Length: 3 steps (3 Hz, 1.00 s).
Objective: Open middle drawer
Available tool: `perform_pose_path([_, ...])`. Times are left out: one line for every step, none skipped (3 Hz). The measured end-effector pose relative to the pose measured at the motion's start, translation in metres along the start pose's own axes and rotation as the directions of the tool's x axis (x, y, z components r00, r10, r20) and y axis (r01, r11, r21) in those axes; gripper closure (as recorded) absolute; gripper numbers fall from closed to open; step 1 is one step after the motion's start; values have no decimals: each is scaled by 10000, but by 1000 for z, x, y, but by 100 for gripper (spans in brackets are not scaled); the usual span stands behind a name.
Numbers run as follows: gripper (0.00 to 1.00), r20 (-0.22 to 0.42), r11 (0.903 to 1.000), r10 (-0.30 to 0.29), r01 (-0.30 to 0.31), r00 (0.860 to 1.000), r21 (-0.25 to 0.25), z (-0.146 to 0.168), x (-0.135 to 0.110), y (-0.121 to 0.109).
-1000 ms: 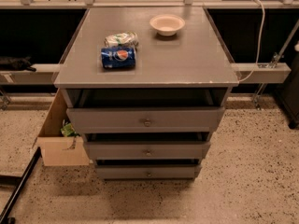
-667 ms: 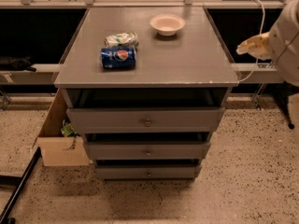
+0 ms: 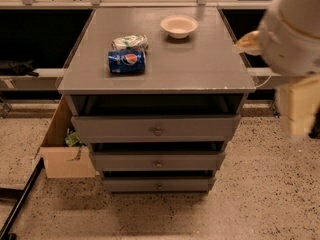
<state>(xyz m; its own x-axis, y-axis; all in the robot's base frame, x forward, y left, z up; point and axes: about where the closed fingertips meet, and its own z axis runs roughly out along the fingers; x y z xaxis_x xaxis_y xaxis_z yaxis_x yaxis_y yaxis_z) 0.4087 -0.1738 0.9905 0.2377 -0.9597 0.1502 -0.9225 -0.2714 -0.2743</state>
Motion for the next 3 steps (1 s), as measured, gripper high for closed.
perform_pose_path([0,864,9966,-553,602,9947,-554,47,-38,-53])
perform_pose_path([0,1433,9945,-763,856,9867,-597,71,-57,-57])
perform_pose_path([0,1475,9948,-839,915,9855,-450,70,-61,-64])
